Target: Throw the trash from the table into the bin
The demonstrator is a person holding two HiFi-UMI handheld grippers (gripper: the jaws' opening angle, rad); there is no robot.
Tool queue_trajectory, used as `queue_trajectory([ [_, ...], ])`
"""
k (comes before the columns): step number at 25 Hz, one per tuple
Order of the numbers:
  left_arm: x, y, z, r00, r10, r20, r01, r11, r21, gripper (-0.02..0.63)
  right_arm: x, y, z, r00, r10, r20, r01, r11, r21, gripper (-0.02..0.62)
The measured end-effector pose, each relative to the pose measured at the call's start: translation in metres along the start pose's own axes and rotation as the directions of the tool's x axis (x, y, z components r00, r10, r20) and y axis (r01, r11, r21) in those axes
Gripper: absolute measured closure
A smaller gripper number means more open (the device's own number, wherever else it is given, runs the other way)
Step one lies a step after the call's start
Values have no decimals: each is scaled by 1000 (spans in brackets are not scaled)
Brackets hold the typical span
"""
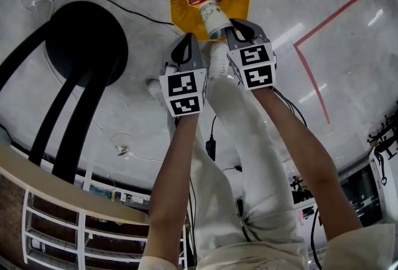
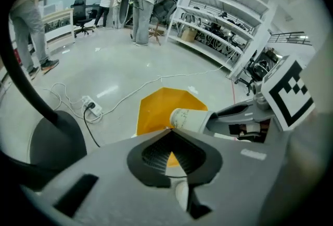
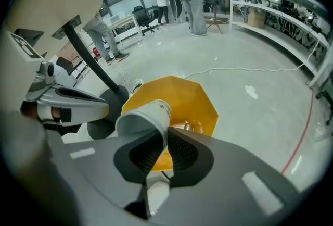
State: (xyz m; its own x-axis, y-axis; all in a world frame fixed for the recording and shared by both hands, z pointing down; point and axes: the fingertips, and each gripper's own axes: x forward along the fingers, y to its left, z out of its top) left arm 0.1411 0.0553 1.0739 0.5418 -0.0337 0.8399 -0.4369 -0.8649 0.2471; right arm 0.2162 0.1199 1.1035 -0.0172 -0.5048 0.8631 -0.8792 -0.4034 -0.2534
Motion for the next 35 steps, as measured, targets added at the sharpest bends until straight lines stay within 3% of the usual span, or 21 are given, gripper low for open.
queue_trajectory([
  [3, 13, 7, 3, 1000, 10, -24, -9, 999, 35, 600, 9, 4, 1, 1000, 22, -11, -22, 1000, 10, 480],
  [14, -14, -9, 11, 998, -15, -54, 18, 998, 58, 600, -31, 14, 12, 1000, 17, -2, -17, 1000, 2, 480],
  [16, -22, -15, 13, 998, -22, -59, 26, 998, 63, 600, -42, 15, 11, 1000, 14, -1, -14, 1000, 1, 488],
  [19, -33, -23, 16, 996, -41, -80, 48, 996, 78, 600, -61, 17, 15, 1000, 23, 12, -23, 1000, 9, 588],
  [21, -45, -29, 22, 995, -49, -86, 57, 994, 92, 600, -78, 20, 19, 999, 32, 27, -32, 999, 7, 588],
  [31, -134, -61, 74, 994, -66, -83, 80, 982, 174, 600, -169, 39, 54, 999, 18, 29, -16, 997, -80, 588],
  [35, -183, -80, 94, 995, -76, -60, 86, 976, 199, 600, -215, 62, 71, 997, 74, 33, -65, 970, -233, 589],
])
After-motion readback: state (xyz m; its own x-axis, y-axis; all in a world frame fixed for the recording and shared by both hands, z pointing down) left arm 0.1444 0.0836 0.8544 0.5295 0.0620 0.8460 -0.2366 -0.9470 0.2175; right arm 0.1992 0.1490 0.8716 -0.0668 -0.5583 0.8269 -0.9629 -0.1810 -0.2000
